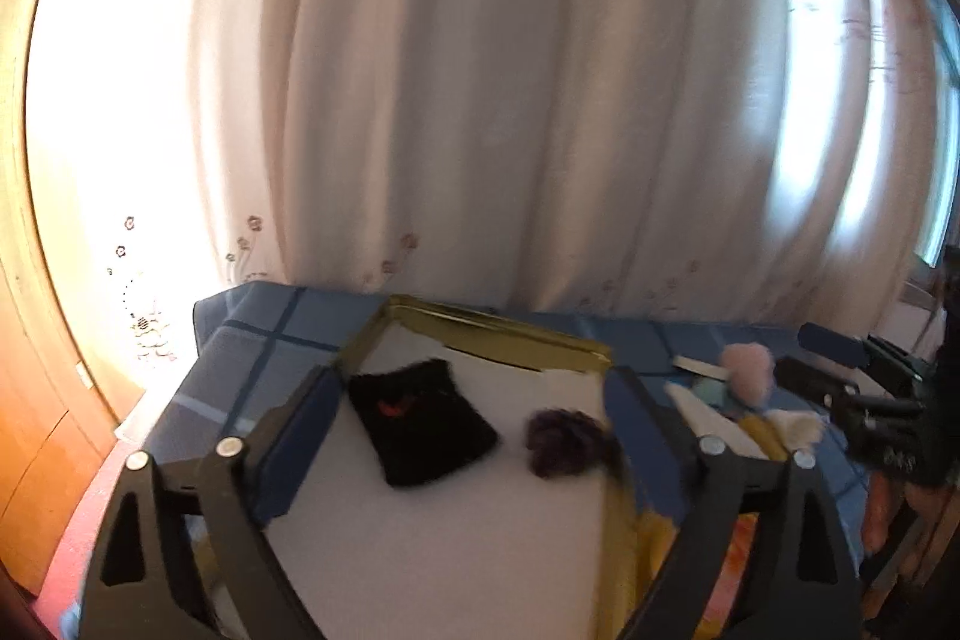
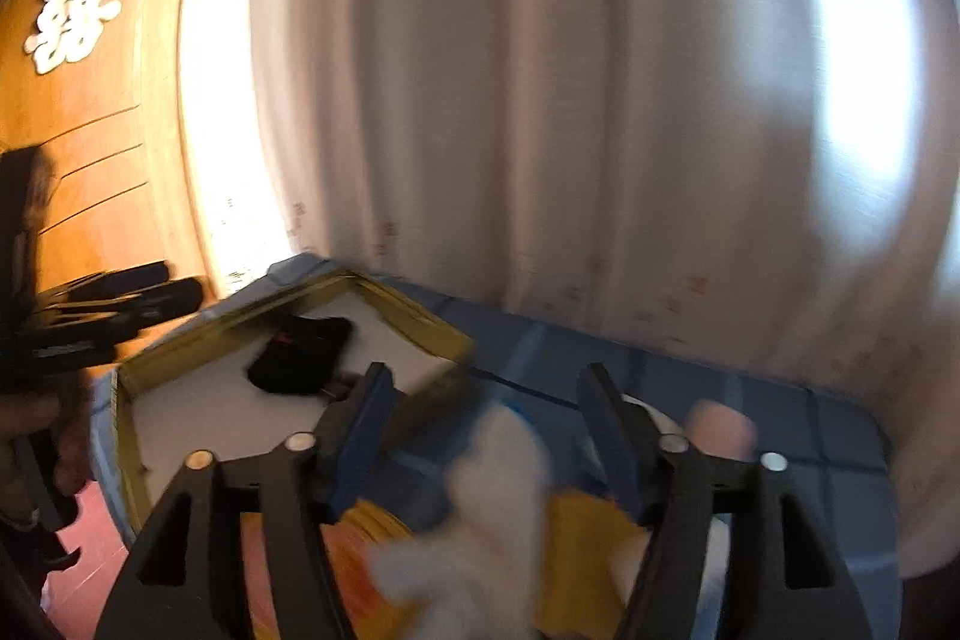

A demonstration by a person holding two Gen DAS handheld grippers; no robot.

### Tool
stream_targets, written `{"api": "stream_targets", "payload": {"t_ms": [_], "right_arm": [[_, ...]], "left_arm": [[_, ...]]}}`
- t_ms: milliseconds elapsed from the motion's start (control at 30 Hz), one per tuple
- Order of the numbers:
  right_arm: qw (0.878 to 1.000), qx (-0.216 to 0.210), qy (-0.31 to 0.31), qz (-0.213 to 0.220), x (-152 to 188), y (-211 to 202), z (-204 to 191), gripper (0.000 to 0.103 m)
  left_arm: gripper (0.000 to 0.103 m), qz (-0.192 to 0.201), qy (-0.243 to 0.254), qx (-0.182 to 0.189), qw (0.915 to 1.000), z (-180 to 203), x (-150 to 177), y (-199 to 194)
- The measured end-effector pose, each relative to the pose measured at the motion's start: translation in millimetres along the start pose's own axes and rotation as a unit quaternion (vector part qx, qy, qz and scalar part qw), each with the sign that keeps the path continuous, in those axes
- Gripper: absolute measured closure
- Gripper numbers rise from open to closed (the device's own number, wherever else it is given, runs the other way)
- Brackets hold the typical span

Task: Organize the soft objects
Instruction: 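Withdraw both open tools from the tray, then grasp the white cloth with the right tool while the left tool grasps the white cotton glove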

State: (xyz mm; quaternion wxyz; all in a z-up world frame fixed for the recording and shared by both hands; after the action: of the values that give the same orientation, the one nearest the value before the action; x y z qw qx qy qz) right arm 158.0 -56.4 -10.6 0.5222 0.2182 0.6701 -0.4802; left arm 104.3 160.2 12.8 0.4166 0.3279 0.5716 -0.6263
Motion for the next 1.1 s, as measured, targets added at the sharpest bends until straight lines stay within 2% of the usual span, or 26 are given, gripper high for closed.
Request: {"api": "stream_targets", "payload": {"t_ms": [100, 167, 333, 433, 567, 667, 1100], "right_arm": [[0.999, 0.038, 0.018, 0.016, 25.3, -26.9, 33.0, 0.032], [0.998, 0.052, 0.033, 0.022, 38.7, -38.9, 46.4, 0.032], [0.995, 0.079, 0.052, 0.024, 67.5, -47.8, 71.9, 0.032], [0.994, 0.081, 0.065, 0.020, 77.6, -43.8, 82.5, 0.032], [0.994, 0.068, 0.081, 0.019, 83.9, -43.6, 86.6, 0.032], [0.994, 0.081, 0.078, 0.014, 85.2, -39.7, 89.0, 0.032], [0.993, 0.063, 0.087, -0.041, 73.8, -5.8, 92.6, 0.032]], "left_arm": [[0.005, 0.024, -0.009, 0.019, 0.9995, 16.5, 21.0, -20.3], [0.005, 0.030, -0.018, 0.029, 0.9990, 24.8, 36.1, -27.7], [0.005, 0.016, -0.012, 0.030, 0.9993, 43.6, 62.7, -26.0], [0.005, 0.012, -0.005, 0.028, 0.9995, 51.2, 69.0, -25.7], [0.004, 0.009, -0.003, 0.028, 0.9996, 57.1, 73.8, -24.3], [0.005, 0.004, -0.002, 0.031, 0.9995, 61.6, 76.9, -22.5], [0.005, -0.002, 0.011, 0.038, 0.9992, 74.6, 82.8, -19.0]]}}
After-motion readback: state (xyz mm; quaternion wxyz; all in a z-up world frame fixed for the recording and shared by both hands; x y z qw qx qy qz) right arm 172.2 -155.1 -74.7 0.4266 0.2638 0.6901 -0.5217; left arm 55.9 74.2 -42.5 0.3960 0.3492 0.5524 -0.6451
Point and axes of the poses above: each gripper's, at about its wrist camera, not at the fingertips, and y roughly the way its jaws point, z to its right, x to its underside, the point moved 3 cm from there along y, roughly the way its jaws point, and after that the axes turned 2 degrees about y, right-handed, at the moved point
